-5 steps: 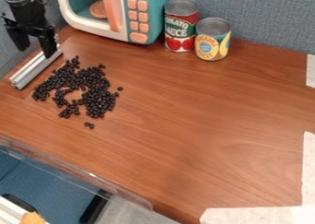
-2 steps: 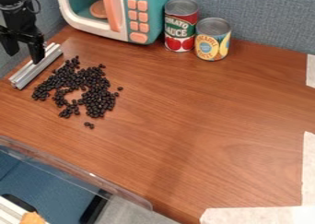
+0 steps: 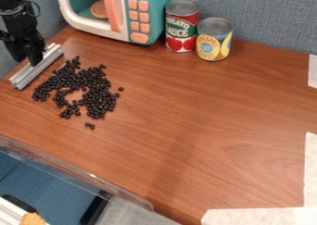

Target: Sweep into pile

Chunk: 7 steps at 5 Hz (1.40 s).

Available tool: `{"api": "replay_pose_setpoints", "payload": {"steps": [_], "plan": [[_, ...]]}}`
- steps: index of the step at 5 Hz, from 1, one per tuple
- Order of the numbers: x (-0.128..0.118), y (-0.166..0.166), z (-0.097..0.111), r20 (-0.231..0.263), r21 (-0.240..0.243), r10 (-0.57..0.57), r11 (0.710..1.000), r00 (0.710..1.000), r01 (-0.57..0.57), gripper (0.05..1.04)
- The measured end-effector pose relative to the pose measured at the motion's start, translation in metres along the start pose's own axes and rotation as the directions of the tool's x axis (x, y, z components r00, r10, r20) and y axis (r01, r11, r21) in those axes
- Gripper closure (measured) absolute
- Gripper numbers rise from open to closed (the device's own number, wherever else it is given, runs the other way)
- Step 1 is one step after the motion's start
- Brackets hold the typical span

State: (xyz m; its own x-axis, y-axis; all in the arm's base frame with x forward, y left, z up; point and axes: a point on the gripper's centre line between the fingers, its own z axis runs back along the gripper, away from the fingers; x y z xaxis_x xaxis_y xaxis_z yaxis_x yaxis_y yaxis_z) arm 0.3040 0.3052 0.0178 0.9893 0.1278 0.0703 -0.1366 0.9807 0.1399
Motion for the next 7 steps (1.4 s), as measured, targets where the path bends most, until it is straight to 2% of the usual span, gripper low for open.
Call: {"api": "replay_pose_setpoints", "payload": {"steps": [1,2,6,7], "plan": [[-0.0028,0.0027,-0.0006,0.007,0.005,0.012,1.0,1.0,-0.012,0.166],[-0.0062,0.001,-0.0009,-0.005,-0.002,0.014,1.0,1.0,-0.014,0.075],[-0.0051,0.0062,0.0023,0.005,0.006,0.029,1.0,1.0,-0.029,0.084],[-0.0027,0.0088,0.0042,0.01,0.013,0.027,1.0,1.0,-0.027,0.126]]}}
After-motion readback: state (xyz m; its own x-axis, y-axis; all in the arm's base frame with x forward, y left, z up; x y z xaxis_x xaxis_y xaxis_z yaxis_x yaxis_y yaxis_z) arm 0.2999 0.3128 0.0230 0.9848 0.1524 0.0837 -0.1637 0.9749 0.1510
